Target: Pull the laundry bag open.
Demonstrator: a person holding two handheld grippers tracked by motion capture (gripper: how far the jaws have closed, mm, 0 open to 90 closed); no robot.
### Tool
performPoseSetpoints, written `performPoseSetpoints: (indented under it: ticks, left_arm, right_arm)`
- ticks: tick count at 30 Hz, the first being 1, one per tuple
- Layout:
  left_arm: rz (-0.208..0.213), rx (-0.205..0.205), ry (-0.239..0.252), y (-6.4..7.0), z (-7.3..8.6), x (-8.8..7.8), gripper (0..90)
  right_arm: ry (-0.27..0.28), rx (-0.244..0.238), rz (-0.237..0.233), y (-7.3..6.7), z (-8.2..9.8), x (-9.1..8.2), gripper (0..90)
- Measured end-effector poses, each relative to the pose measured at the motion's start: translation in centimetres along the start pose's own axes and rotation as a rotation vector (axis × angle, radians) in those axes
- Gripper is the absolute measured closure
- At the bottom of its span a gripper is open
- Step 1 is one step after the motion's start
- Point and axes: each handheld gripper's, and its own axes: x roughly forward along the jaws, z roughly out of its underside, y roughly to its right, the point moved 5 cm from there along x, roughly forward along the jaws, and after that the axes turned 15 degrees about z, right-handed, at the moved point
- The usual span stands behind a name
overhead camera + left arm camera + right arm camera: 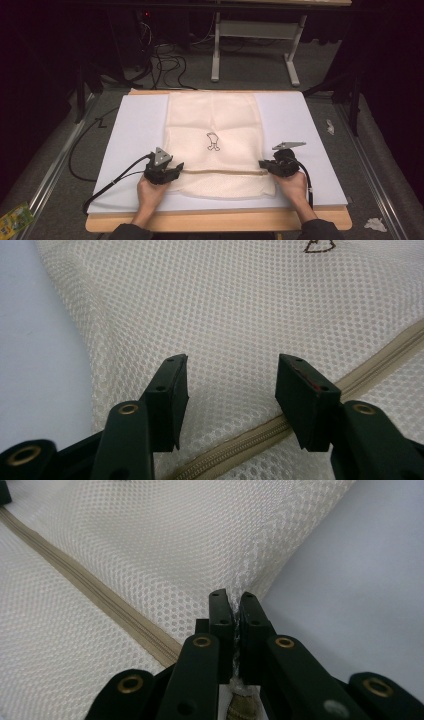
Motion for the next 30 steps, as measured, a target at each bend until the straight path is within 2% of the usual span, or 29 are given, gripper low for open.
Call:
performPoseSetpoints:
  ticks: [3, 10, 16, 18, 19, 20, 22, 23, 26, 27, 30]
  left_arm:
    - [0.007, -0.017, 0.002, -0.2, -0.3, -0.2, 47.1]
    - [0.011, -0.020, 0.034, -0.2, -1.2, -1.0, 47.1]
    - [0.041, -0.011, 0.030, 0.7, -1.3, -0.3, 47.7]
    - [0.035, -0.009, 0.022, 0.9, -1.5, -0.1, 47.3]
    - [0.036, 0.014, 0.000, 1.8, -2.0, 0.3, 47.2]
    - [0.036, 0.014, 0.000, 1.8, -2.0, 0.3, 47.2]
    - [0.070, 0.040, -0.004, 3.2, -3.1, 1.0, 47.2]
    - [0.070, 0.040, -0.004, 3.2, -3.1, 1.0, 47.3]
    - [0.117, 0.027, 0.018, 4.4, -4.3, 2.0, 47.3]
    - [0.117, 0.027, 0.018, 4.4, -4.3, 2.0, 47.3]
    - [0.138, 0.055, 0.017, 5.7, -5.2, 2.6, 47.8]
  right_arm:
    - [0.017, -0.002, -0.012, -0.1, -0.5, -0.6, 88.6]
    - [0.036, 0.001, -0.022, -0.1, -1.1, -1.1, 88.6]
    - [0.052, 0.005, -0.037, -0.1, -1.5, -1.6, 88.7]
    - [0.046, 0.003, -0.038, -0.1, -1.6, -1.6, 88.7]
    - [0.049, 0.007, -0.044, -0.1, -1.8, -1.7, 88.7]
    - [0.055, 0.008, -0.048, -0.1, -2.0, -1.9, 88.7]
    - [0.071, 0.011, -0.051, -0.2, -2.2, -2.3, 88.7]
    - [0.070, 0.007, -0.055, -0.2, -2.3, -2.3, 88.8]
    - [0.068, 0.004, -0.062, -0.2, -2.4, -2.4, 88.8]
    - [0.071, 0.005, -0.065, -0.2, -2.4, -2.5, 88.8]
    - [0.072, -0.002, -0.073, -0.3, -2.4, -2.7, 88.8]
